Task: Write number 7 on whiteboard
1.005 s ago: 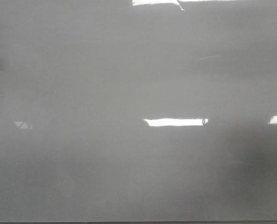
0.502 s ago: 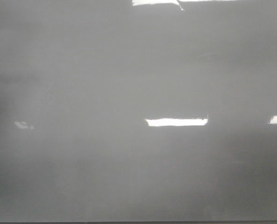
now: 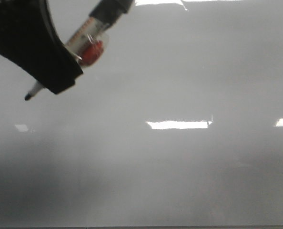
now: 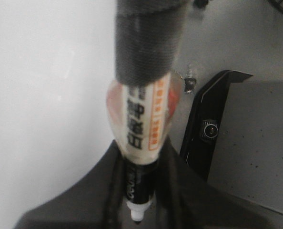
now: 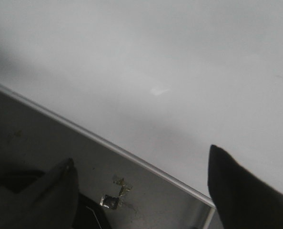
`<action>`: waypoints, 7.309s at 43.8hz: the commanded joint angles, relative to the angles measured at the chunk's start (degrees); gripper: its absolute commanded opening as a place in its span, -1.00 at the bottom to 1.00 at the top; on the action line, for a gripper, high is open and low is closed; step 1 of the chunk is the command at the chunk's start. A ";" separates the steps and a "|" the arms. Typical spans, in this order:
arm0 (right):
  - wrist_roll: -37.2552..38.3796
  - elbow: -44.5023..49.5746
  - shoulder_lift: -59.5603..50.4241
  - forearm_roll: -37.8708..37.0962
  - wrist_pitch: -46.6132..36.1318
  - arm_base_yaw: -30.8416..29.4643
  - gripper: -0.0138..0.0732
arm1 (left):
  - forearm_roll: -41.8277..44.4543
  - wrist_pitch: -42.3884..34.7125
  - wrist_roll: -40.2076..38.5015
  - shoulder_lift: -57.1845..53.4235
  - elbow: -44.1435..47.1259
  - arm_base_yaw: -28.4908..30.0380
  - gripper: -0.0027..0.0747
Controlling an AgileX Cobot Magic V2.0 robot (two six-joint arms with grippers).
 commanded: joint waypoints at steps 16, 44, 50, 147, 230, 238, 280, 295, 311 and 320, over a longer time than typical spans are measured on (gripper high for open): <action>-34.30 -2.00 10.19 19.72 -2.38 12.85 0.65 | -1.48 -3.12 1.55 1.14 -1.91 -6.96 -0.98; -36.58 -10.20 21.56 22.15 -6.05 25.38 0.33 | -1.48 -3.12 3.02 1.14 -1.91 -7.19 -0.98; -36.58 -10.45 21.56 22.47 -5.89 25.38 -0.07 | -1.48 -3.12 3.02 1.14 -1.91 -7.19 -0.98; -4.50 -1.34 17.57 16.36 -39.22 -2.20 -0.84 | 2.27 -10.40 -17.56 -24.15 8.70 16.97 0.12; -32.66 2.22 -1.30 20.80 4.65 11.78 -0.84 | -5.36 -5.79 1.54 -2.33 -9.83 -15.60 0.47; -32.66 2.22 -1.30 20.77 4.53 11.78 -0.84 | -6.44 -6.15 1.68 2.18 -13.14 -17.49 0.47; -32.61 2.22 -1.30 20.70 3.07 11.67 0.06 | -5.18 -2.70 0.97 3.68 -13.71 -17.28 -0.83; -26.02 2.22 -1.30 16.21 -0.97 11.57 0.72 | 30.65 0.74 -36.41 2.02 -13.71 -13.73 -0.83; -26.02 2.22 -1.30 16.22 -1.22 11.57 0.72 | 32.93 -6.48 -48.47 -12.09 -4.47 8.83 -0.83; -26.02 2.22 -1.30 16.22 -2.81 11.57 0.64 | 32.93 -26.92 -56.45 -21.91 9.40 23.26 -0.83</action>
